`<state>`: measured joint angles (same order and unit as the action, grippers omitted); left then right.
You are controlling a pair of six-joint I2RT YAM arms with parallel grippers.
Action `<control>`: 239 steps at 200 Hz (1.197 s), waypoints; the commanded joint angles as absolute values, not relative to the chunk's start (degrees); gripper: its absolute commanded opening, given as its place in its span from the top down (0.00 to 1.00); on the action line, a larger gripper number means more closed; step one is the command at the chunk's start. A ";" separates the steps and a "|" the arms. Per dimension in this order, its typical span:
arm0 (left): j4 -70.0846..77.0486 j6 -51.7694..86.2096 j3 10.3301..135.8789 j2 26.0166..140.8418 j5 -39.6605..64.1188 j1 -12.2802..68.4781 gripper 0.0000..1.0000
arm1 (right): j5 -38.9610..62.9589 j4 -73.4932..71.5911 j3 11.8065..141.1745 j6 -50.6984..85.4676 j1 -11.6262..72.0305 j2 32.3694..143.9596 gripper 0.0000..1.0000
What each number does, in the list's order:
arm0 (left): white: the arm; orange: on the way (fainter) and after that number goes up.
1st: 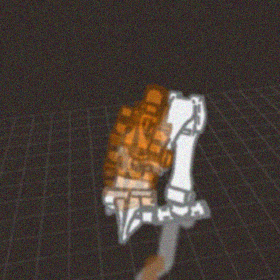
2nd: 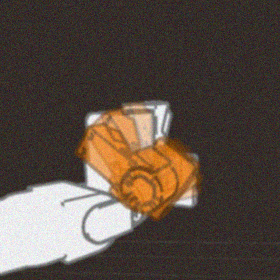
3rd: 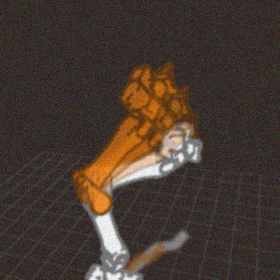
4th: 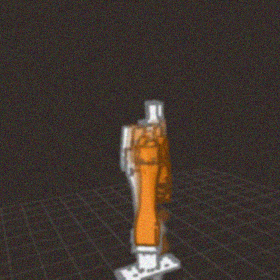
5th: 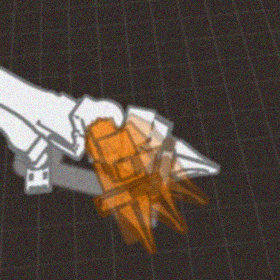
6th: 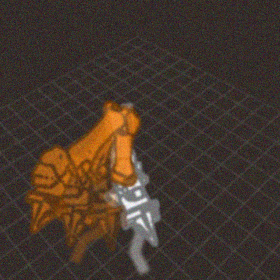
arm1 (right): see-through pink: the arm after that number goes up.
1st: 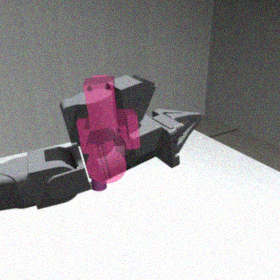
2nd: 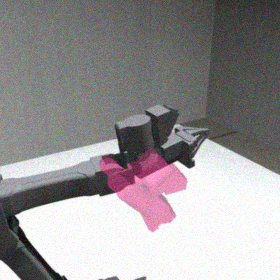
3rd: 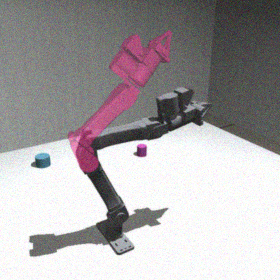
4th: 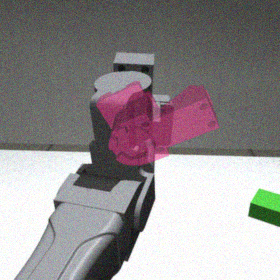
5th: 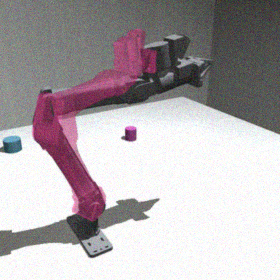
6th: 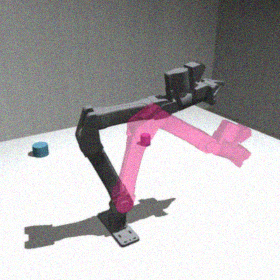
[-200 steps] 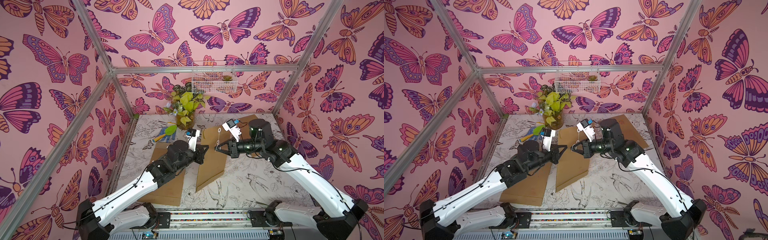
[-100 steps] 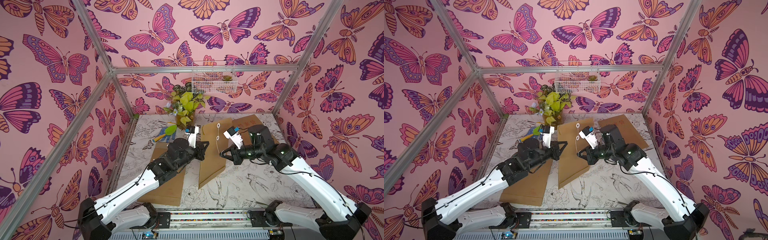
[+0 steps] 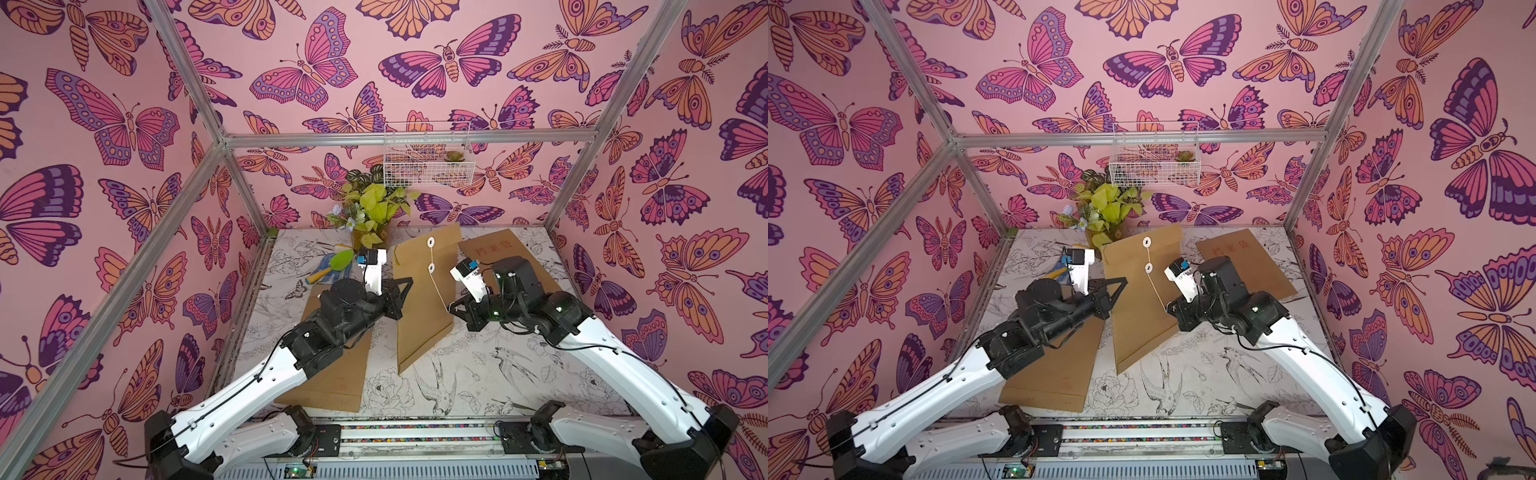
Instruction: Open the file bag
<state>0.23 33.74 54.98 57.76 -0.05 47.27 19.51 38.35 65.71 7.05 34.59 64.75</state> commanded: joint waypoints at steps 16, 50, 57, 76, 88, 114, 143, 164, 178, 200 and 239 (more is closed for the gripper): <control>0.41 33.10 55.06 54.66 -1.41 46.93 1.00 | 10.68 37.15 65.19 7.17 32.56 64.80 1.00; -0.70 31.91 55.98 54.31 -1.32 46.97 1.00 | 12.33 36.64 65.39 7.68 29.45 65.82 1.00; -0.91 31.67 56.12 54.32 -1.34 46.92 1.00 | 12.71 36.66 65.61 7.73 28.75 66.08 1.00; -1.64 30.75 56.33 54.36 -1.63 46.85 1.00 | 13.77 36.35 65.85 7.67 26.97 66.60 1.00; -2.43 30.38 56.59 54.36 -1.93 46.80 1.00 | 14.98 36.27 65.92 7.77 25.72 67.03 1.00; -3.37 30.54 57.63 54.73 -1.02 45.85 1.00 | 16.69 36.32 66.09 8.00 23.58 68.31 1.00; -3.21 30.84 58.84 55.46 1.17 44.25 1.00 | 18.31 36.45 66.20 8.09 21.92 70.01 1.00; -2.15 31.48 59.01 55.63 2.72 43.16 1.00 | 19.16 36.41 65.88 8.14 21.08 71.14 1.00; -1.52 31.77 59.44 55.98 4.28 42.38 1.00 | 19.37 35.99 65.44 8.33 20.59 71.54 1.00; -1.36 31.82 60.61 56.88 7.43 41.03 1.00 | 20.43 35.48 65.40 9.33 18.97 72.31 1.00; -7.26 26.78 63.83 59.03 14.65 39.15 1.00 | 20.53 34.78 66.66 10.90 16.71 70.18 1.00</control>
